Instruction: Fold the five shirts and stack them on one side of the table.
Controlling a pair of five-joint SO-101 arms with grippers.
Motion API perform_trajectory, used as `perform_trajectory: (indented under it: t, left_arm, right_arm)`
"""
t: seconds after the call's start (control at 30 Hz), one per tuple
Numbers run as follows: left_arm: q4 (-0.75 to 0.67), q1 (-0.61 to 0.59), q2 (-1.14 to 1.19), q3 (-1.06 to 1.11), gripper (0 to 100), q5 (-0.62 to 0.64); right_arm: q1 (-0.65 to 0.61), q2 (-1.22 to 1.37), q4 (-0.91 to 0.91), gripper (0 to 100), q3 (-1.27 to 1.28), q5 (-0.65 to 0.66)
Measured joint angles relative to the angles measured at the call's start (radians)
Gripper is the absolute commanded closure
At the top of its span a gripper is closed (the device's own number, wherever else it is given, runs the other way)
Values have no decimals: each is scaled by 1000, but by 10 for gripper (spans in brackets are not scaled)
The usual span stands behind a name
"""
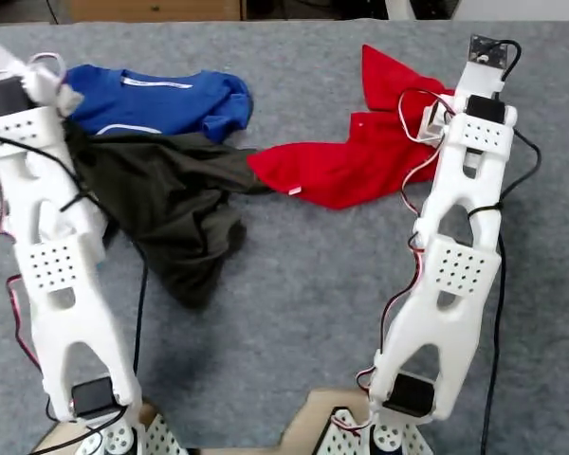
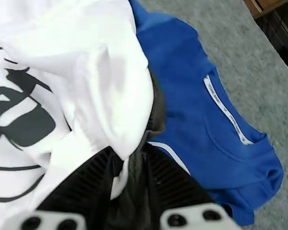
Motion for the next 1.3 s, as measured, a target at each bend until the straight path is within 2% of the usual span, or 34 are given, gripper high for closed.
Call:
perform_trajectory:
  t: [0.13, 0.33, 0.47, 0.67, 0.8, 0.93, 1.07, 1.2, 1.3]
  left_arm:
    - [0, 75, 5, 0, 979, -18]
    - [20, 124, 11, 0, 979, -218]
    - [69, 61, 11, 0, 979, -287]
    - [75, -132, 11, 2, 979, -296]
    - [75, -163, 11, 5, 979, -296]
    - [75, -72, 12, 3, 979, -296]
    - [31, 98, 18, 0, 975, -299]
    - [-77, 253, 34, 2, 957, -299]
    - [-186, 331, 86, 38, 881, -299]
  right_arm:
    - [0, 0, 0, 990, 0, 0]
    - [0, 0, 0, 990, 0, 0]
    - [0, 0, 0, 990, 0, 0]
    - [0, 0, 0, 990, 0, 0]
    - [0, 0, 0, 990, 0, 0]
    - [0, 0, 0, 990, 0, 0]
    - [0, 0, 0, 990, 0, 0]
    - [0, 0, 0, 990, 0, 0]
    - [0, 0, 0, 990, 0, 0]
